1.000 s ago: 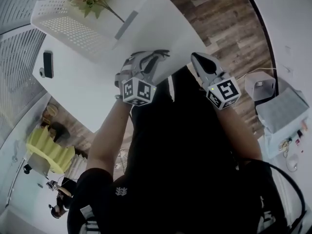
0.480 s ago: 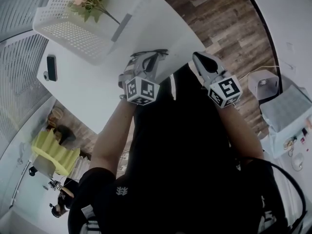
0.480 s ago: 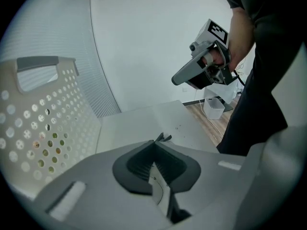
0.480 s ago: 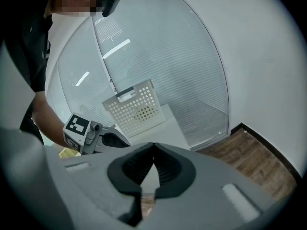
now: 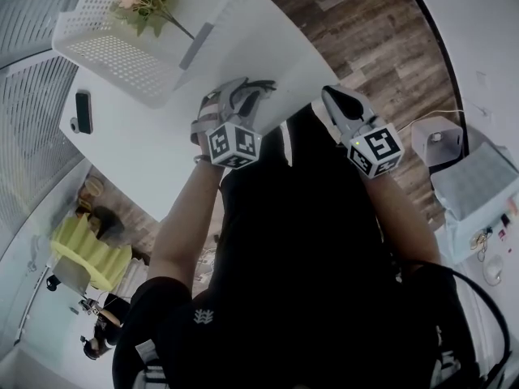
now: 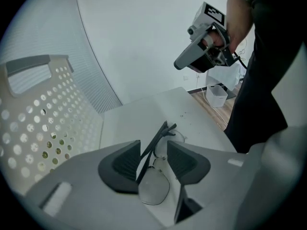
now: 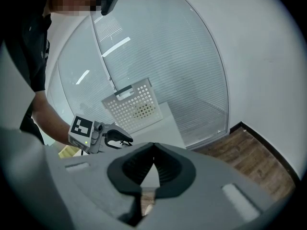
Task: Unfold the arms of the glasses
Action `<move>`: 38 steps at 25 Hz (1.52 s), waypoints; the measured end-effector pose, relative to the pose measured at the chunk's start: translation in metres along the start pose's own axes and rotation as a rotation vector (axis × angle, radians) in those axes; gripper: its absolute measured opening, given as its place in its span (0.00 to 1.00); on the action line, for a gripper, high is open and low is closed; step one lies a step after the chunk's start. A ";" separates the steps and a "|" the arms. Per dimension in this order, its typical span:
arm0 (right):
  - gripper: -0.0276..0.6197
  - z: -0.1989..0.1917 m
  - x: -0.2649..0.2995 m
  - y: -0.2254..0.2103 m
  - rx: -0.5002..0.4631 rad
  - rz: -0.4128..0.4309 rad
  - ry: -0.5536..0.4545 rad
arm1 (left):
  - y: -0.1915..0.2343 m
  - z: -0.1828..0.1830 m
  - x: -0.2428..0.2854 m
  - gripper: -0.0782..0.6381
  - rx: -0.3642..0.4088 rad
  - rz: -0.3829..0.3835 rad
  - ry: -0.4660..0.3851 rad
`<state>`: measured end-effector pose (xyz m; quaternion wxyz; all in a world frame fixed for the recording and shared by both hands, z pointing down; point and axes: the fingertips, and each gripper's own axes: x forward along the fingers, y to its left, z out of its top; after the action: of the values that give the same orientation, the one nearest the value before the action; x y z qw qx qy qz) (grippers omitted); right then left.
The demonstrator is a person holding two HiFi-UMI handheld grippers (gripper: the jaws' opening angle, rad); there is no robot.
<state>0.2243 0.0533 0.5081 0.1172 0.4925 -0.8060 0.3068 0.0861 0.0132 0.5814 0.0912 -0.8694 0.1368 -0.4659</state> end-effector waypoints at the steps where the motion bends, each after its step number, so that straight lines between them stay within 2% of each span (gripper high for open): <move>1: 0.04 -0.001 -0.001 -0.001 0.001 0.000 0.001 | 0.003 0.003 0.000 0.36 -0.006 0.006 -0.003; 3: 0.04 -0.002 -0.002 -0.003 0.006 -0.001 0.003 | 0.006 0.012 -0.001 0.20 -0.013 0.020 -0.014; 6: 0.04 -0.002 -0.003 -0.005 0.012 0.002 0.004 | 0.004 0.024 -0.005 0.17 -0.028 0.023 -0.032; 7: 0.04 -0.001 -0.002 -0.005 0.012 0.005 0.003 | 0.003 0.026 -0.005 0.13 -0.032 0.023 -0.035; 13: 0.04 0.008 0.010 0.001 -0.002 0.050 0.004 | 0.003 0.031 -0.011 0.13 -0.076 0.034 -0.060; 17: 0.04 0.019 0.023 0.023 0.004 0.180 -0.007 | 0.009 0.039 -0.022 0.13 -0.090 0.048 -0.117; 18: 0.06 0.022 0.027 0.031 0.004 0.221 -0.008 | 0.009 0.041 -0.026 0.13 -0.090 0.051 -0.131; 19: 0.23 0.026 0.031 0.039 0.007 0.259 -0.007 | 0.009 0.043 -0.030 0.13 -0.092 0.056 -0.143; 20: 0.36 0.028 0.035 0.047 0.016 0.294 0.001 | 0.010 0.043 -0.034 0.13 -0.096 0.062 -0.151; 21: 0.37 0.030 0.040 0.053 0.029 0.325 0.019 | 0.010 0.043 -0.037 0.13 -0.104 0.069 -0.156; 23: 0.37 0.027 0.050 0.064 0.043 0.362 0.075 | 0.011 0.042 -0.043 0.13 -0.124 0.086 -0.163; 26: 0.37 0.020 0.064 0.072 0.025 0.365 0.140 | 0.014 0.038 -0.051 0.13 -0.151 0.108 -0.167; 33: 0.33 0.028 0.074 0.107 0.015 0.478 0.164 | 0.020 0.027 -0.065 0.13 -0.188 0.146 -0.191; 38: 0.28 0.031 0.083 0.110 -0.002 0.465 0.182 | 0.023 0.020 -0.074 0.13 -0.214 0.162 -0.214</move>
<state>0.0926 0.0106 0.4830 0.1161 0.2639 -0.8840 0.3680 0.0601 0.0155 0.5059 0.0493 -0.9049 0.2450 -0.3447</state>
